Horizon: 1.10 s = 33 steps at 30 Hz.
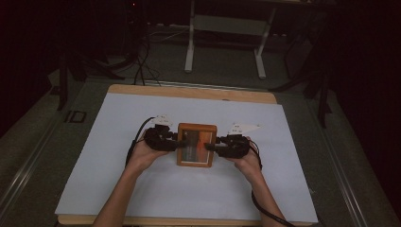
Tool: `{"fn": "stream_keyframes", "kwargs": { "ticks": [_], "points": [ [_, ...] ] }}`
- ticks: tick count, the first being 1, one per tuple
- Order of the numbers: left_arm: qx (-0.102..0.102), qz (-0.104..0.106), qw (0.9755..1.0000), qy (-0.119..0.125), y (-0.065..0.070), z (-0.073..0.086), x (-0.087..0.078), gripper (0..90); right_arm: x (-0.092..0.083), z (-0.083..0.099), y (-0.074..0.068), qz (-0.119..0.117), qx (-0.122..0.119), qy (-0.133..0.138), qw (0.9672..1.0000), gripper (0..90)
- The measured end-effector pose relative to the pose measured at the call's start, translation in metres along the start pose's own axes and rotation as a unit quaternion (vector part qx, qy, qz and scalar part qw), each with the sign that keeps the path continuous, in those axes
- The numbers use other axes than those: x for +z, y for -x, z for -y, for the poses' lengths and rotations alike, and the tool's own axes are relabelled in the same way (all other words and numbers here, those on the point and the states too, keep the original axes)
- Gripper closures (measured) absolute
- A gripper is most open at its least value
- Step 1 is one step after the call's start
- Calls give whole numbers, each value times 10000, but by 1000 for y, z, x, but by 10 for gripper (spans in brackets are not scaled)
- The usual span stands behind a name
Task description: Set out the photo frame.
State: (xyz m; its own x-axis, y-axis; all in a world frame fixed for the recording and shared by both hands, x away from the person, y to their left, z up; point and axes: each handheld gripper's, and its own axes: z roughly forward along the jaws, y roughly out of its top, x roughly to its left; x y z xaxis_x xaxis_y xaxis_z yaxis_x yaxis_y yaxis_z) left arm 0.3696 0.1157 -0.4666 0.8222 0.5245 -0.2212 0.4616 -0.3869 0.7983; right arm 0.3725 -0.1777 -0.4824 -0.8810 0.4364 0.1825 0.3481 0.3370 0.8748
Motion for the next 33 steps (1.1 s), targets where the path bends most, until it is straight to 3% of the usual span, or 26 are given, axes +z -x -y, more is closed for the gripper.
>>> {"fn": "stream_keyframes", "kwargs": {
  "ticks": [10,22,30,33],
  "points": [
    [-127,-124,9998,-12,-4,-2,5,564,4,-1,7,16,151,-37,9999,597],
    [-251,-110,9996,5,-9,-1,7,564,7,-2,14,0,352,-52,9994,590],
    [-275,-109,9996,10,-9,-1,7,559,7,-4,14,25,280,-150,9995,581],
    [-341,-28,9994,53,-11,-1,7,513,7,-4,13,108,255,-158,9995,542]
  ]
}}
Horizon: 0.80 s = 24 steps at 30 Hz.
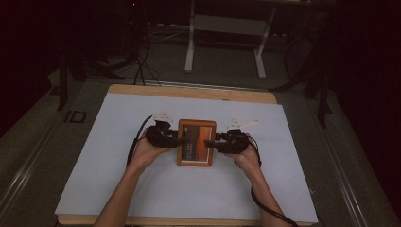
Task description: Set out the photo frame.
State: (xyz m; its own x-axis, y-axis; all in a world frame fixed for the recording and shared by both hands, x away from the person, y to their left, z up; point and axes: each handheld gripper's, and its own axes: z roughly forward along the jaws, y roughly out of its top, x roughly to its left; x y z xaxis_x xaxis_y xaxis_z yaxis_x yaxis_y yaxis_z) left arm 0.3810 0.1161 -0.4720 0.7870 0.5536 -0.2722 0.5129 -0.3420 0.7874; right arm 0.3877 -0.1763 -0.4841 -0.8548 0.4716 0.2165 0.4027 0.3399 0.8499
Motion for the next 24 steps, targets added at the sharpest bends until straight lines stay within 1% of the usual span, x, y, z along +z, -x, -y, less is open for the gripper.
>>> {"fn": "stream_keyframes", "kwargs": {
  "ticks": [1,3,4,7,9,10,18,21,24],
  "points": [
    [-49,45,9999,89,-1,1,-1,498,-1,0,1,37,22,24,10000,497],
    [-165,96,9996,203,-3,2,-4,490,-2,1,2,26,47,39,10000,480],
    [-179,64,9996,225,-3,3,-5,473,-4,2,3,53,86,56,9999,459],
    [-193,40,9995,231,-3,5,-7,456,-5,3,4,42,123,56,9999,439],
    [-190,26,9995,238,-3,6,-8,452,-6,4,4,28,150,48,9999,438],
    [-187,17,9995,234,-4,6,-9,448,-6,4,4,22,168,-3,9999,437],
    [-197,-77,9995,240,-3,12,-16,449,-10,3,2,8,152,-53,9999,430],
    [-190,-128,9993,298,-4,14,-24,448,-16,0,-1,20,95,-54,9999,430],
    [-197,-144,9991,346,-4,15,-28,448,-18,0,-1,14,86,-52,9999,429]
  ]
}}
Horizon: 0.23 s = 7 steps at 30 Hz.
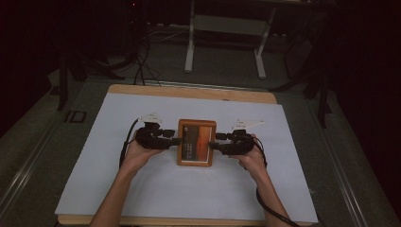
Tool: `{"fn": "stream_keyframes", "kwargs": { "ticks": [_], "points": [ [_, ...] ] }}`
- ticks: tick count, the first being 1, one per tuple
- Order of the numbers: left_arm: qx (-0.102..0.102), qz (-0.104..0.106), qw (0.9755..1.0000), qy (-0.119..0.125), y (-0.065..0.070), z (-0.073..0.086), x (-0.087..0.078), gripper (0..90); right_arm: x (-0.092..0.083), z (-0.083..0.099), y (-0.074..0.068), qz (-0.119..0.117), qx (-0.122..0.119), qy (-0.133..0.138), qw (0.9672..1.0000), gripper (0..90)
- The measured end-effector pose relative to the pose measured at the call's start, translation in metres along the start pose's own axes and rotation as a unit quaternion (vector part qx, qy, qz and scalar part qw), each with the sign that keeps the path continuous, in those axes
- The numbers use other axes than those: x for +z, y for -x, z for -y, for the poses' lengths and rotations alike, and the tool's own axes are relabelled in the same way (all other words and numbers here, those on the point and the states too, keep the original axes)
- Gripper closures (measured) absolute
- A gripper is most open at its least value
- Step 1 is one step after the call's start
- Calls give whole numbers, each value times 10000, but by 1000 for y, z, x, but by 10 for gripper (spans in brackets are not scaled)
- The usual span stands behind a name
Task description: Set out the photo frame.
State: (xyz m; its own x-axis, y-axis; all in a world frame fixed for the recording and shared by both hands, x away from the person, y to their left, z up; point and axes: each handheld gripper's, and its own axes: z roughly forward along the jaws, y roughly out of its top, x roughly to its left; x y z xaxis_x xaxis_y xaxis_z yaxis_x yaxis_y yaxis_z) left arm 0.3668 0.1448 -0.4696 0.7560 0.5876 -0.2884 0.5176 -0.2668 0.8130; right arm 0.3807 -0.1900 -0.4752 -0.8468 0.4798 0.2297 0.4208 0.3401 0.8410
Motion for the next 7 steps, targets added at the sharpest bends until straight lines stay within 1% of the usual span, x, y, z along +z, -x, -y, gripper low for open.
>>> {"fn": "stream_keyframes", "kwargs": {
  "ticks": [3,4,7],
  "points": [
    [22,-84,9999,83,1,2,-10,444,-7,-1,-2,-3,-31,37,10000,425],
    [23,-142,9999,91,1,4,-12,435,-9,0,-2,-1,-35,45,10000,420],
    [-11,-484,9988,32,1,12,-22,404,-17,3,-2,24,-63,88,9999,399]
  ]
}}
